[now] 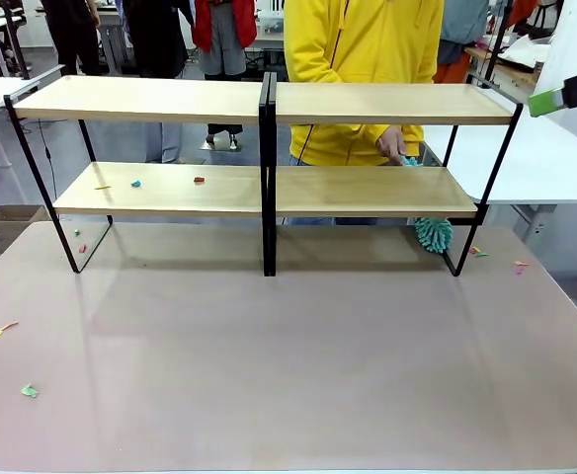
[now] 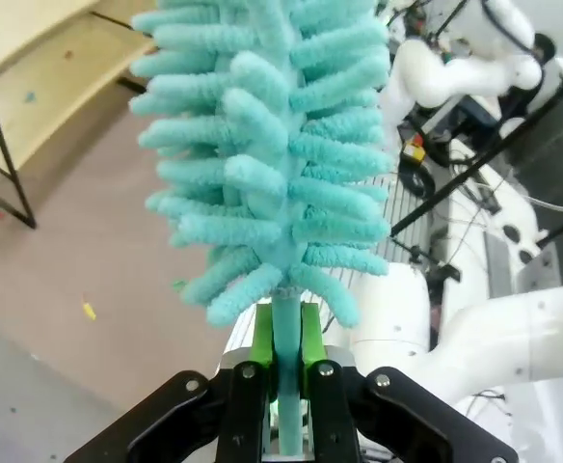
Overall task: Clean the shelves.
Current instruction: Clean a randomly selected level of the Shelf with the Duster, then clean another randomly selected level of the Shelf with the Duster.
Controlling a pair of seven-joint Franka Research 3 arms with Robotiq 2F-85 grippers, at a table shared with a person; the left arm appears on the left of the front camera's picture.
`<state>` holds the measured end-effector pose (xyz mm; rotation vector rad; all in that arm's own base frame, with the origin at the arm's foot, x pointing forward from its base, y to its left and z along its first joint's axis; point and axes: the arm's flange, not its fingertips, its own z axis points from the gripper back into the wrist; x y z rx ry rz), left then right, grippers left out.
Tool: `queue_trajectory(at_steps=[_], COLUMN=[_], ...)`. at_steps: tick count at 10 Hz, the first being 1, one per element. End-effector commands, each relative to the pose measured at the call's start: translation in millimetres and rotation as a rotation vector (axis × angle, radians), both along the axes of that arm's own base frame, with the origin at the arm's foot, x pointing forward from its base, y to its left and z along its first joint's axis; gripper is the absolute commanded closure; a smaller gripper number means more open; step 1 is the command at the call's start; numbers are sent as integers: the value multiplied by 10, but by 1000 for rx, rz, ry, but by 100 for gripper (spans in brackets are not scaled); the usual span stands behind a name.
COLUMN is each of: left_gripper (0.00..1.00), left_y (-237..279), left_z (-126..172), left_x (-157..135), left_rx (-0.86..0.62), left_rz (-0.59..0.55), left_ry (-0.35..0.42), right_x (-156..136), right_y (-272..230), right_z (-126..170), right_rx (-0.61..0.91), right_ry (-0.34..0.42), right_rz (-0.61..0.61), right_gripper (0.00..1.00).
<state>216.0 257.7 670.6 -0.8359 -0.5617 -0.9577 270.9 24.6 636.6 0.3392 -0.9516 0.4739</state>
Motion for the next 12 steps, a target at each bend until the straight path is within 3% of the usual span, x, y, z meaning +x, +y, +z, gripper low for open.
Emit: queue_trajectory(at_steps=[1, 10, 12], left_gripper=[88, 88, 88], left_y=[-142, -122, -920], left_z=[0, 22, 30], left_x=[-75, -80, -134], left_rx=[33, 23, 205], left_rz=[-39, -36, -250], left_ry=[-31, -23, 75], right_x=[0, 0, 0], right_y=[2, 2, 2], right_z=[4, 4, 4], right_rx=[1, 1, 1], right_ry=[0, 0, 0], right_rz=[1, 1, 1], right_gripper=[0, 0, 0])
